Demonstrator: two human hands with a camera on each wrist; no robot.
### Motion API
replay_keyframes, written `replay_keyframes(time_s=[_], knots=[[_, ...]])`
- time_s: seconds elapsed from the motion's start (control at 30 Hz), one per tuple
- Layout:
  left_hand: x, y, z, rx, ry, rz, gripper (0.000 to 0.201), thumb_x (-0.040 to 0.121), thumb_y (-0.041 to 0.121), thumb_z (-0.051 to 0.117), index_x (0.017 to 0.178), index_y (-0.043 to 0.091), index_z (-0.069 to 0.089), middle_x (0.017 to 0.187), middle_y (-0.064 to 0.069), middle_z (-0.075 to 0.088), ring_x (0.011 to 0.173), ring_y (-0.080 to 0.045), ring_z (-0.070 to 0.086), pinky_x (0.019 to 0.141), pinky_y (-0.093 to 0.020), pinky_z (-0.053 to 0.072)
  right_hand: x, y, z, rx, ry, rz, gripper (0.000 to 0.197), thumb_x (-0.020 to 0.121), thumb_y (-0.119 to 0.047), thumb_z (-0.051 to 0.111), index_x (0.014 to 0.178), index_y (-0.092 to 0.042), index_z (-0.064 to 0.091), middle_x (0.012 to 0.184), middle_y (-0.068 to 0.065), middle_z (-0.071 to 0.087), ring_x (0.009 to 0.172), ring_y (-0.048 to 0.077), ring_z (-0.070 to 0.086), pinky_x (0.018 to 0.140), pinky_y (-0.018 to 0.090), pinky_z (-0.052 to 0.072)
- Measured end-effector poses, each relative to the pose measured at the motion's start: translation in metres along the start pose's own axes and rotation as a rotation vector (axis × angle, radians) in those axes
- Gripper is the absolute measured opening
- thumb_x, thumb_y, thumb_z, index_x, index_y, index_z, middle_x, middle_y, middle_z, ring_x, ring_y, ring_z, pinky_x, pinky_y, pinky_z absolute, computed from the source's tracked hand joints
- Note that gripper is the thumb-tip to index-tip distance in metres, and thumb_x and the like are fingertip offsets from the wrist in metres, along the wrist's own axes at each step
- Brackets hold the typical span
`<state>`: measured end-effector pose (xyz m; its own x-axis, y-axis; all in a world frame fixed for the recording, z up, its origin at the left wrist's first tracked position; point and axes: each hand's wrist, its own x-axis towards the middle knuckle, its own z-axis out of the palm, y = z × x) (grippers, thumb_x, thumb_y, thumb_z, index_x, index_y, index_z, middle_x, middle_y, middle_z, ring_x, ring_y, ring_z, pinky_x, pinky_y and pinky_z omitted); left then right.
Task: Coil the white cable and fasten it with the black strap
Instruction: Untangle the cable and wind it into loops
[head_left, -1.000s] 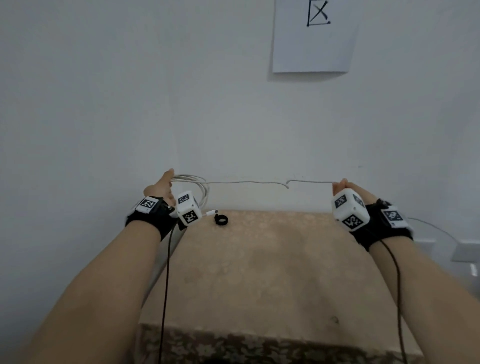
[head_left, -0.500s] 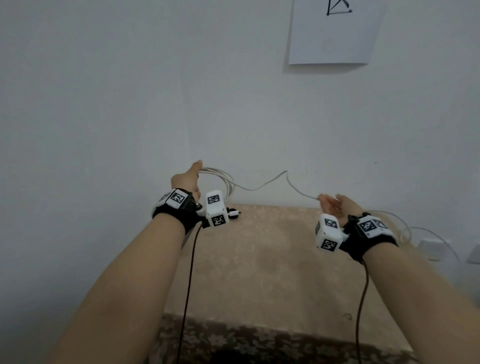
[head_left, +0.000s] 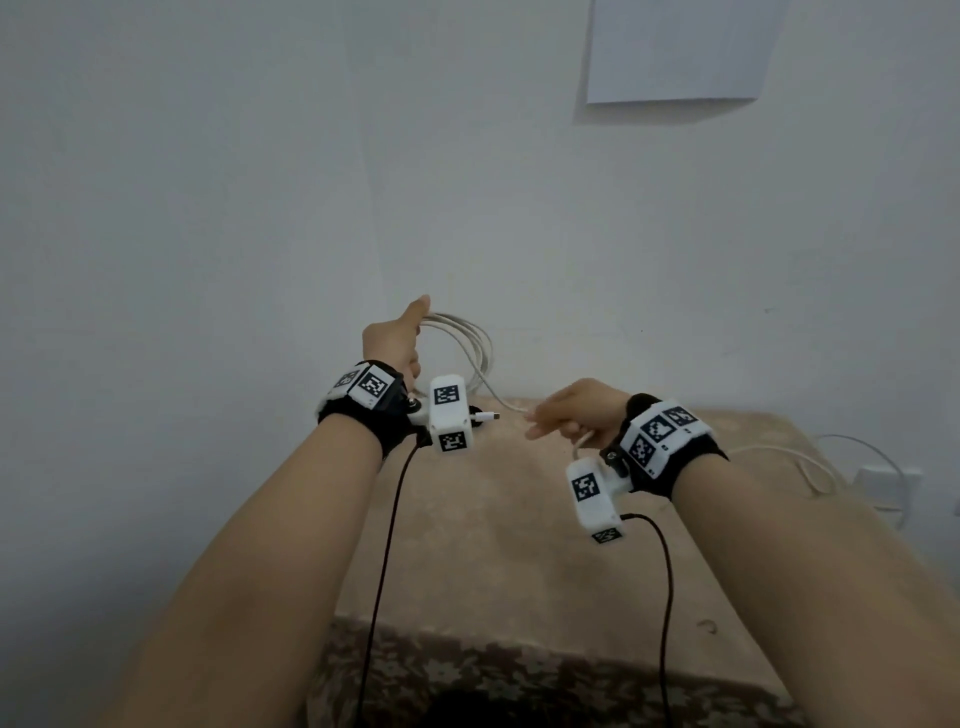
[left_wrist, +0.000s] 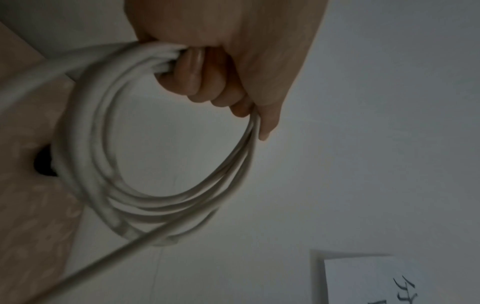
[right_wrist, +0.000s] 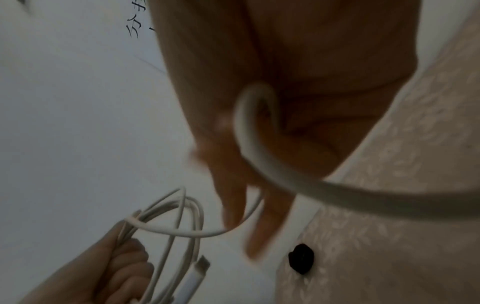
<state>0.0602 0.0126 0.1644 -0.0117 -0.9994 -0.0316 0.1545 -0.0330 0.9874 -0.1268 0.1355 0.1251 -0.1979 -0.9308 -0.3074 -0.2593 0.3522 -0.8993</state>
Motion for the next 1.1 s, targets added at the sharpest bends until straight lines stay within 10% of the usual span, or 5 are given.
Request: replay_keyframes(time_s=[0.1, 0.33, 0.57, 0.83, 1.1], knots=[[0.006, 0.000, -0.014, 0.039, 0.045, -0.018, 0.042, 0.076, 0.044, 0.074, 0.066, 0.012, 0.048, 0.053, 0.002, 0.027, 0.037, -0.012, 0.019, 0.039, -0.017, 0.019, -0.001, 0.010, -0.016, 0.139, 0.071, 0.004, 0.021, 0.088, -0.029, 0.066, 0.090, -0.007, 0.068, 0.045, -0.008, 0.041, 0.033, 0.004, 0.025, 0.031, 0.016, 0.021], [0.017, -0.014, -0.032, 0.090, 0.094, -0.065, 0.042, 0.075, 0.042, 0.075, 0.069, 0.009, 0.051, 0.054, -0.001, 0.031, 0.034, -0.013, 0.023, 0.042, -0.019, 0.022, -0.007, 0.000, -0.046, 0.147, 0.338, -0.012, 0.036, 0.078, -0.046, 0.072, 0.076, -0.012, 0.064, 0.055, -0.004, 0.034, 0.045, 0.010, 0.028, 0.038, 0.020, 0.025], [0.022, -0.002, -0.047, 0.062, 0.096, -0.048, 0.041, 0.079, 0.040, 0.073, 0.065, 0.011, 0.047, 0.057, -0.001, 0.028, 0.031, -0.010, 0.020, 0.038, -0.014, 0.018, -0.007, 0.012, -0.079, -0.115, 0.651, -0.017, 0.043, 0.090, -0.047, 0.056, 0.078, -0.006, 0.064, 0.091, 0.010, 0.055, 0.080, 0.027, 0.050, 0.079, 0.037, 0.041], [0.010, -0.016, -0.001, 0.122, -0.069, -0.059, 0.041, 0.079, 0.040, 0.073, 0.067, 0.011, 0.048, 0.054, 0.001, 0.026, 0.029, -0.010, 0.017, 0.038, -0.014, 0.017, 0.017, 0.001, -0.038, -0.206, 0.501, -0.213, 0.049, 0.096, -0.032, 0.052, 0.137, -0.007, 0.046, 0.147, 0.011, 0.043, 0.133, 0.029, 0.041, 0.110, 0.040, 0.032], [0.014, -0.040, 0.038, 0.077, -0.106, -0.114, 0.042, 0.078, 0.044, 0.073, 0.068, 0.011, 0.049, 0.053, 0.002, 0.026, 0.034, -0.011, 0.019, 0.039, -0.018, 0.019, 0.046, -0.020, -0.001, -0.131, 0.151, -0.295, 0.081, 0.083, -0.035, 0.071, 0.148, -0.015, 0.026, 0.144, 0.016, 0.042, 0.097, 0.021, 0.064, 0.084, 0.031, 0.046]])
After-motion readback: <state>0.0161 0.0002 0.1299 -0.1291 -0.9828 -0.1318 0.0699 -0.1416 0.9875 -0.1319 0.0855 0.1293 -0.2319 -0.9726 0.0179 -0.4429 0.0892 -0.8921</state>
